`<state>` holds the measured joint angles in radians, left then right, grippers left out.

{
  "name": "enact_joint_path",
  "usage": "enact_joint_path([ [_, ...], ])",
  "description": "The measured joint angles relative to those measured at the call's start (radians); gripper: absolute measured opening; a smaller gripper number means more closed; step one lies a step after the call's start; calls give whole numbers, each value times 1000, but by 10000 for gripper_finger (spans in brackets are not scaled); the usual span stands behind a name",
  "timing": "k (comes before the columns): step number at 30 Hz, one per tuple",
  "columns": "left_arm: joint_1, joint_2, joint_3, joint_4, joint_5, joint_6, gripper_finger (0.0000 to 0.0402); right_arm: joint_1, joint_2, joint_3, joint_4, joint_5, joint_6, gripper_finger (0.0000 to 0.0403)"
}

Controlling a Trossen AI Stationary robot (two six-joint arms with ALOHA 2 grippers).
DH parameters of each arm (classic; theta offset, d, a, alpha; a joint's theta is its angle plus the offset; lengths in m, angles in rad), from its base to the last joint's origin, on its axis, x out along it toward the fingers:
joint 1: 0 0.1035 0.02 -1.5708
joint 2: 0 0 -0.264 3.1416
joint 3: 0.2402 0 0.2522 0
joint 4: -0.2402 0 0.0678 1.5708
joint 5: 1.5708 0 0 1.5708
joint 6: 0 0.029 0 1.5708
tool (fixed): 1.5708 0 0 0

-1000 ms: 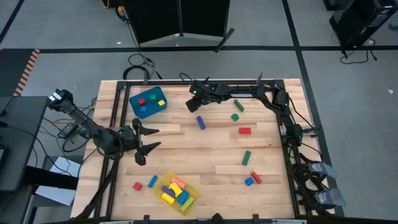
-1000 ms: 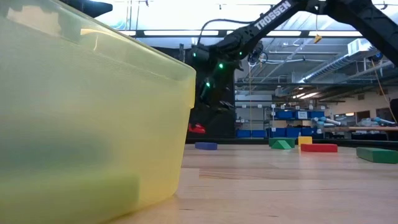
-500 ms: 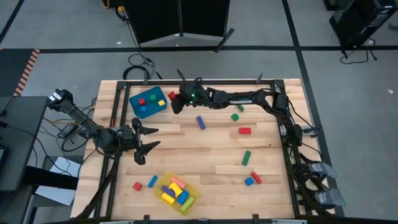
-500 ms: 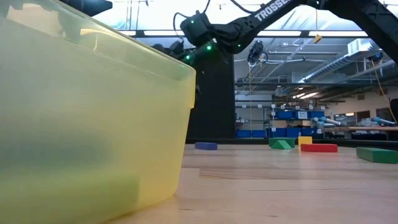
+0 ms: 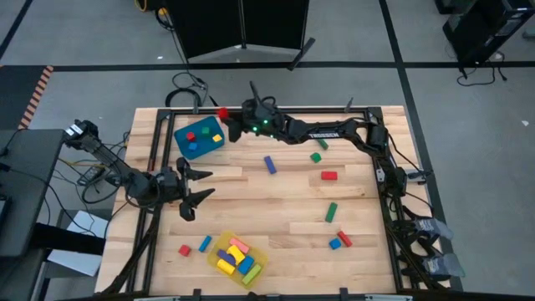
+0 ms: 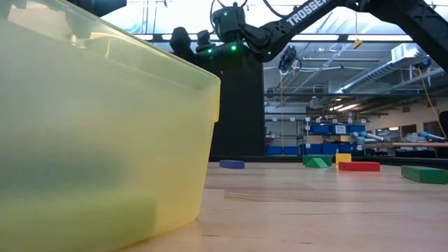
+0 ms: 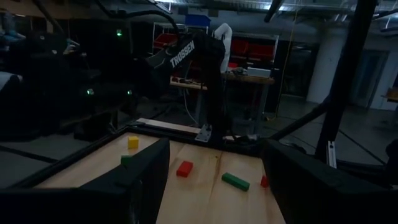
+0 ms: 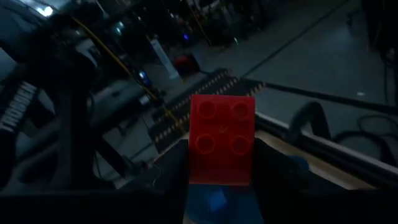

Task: Sort blocks by size
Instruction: Put the small red game piece into the blue bin

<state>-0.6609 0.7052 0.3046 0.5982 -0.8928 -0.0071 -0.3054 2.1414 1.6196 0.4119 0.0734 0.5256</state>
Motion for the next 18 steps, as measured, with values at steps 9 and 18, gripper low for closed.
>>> enact_joint_path([
  [9,0,0,0,35,0,11,261,0,0,13,96,-45,34,150],
  [18,0,1,0,112,2,83,261,9,95,255,-92,-87,-34,150],
])
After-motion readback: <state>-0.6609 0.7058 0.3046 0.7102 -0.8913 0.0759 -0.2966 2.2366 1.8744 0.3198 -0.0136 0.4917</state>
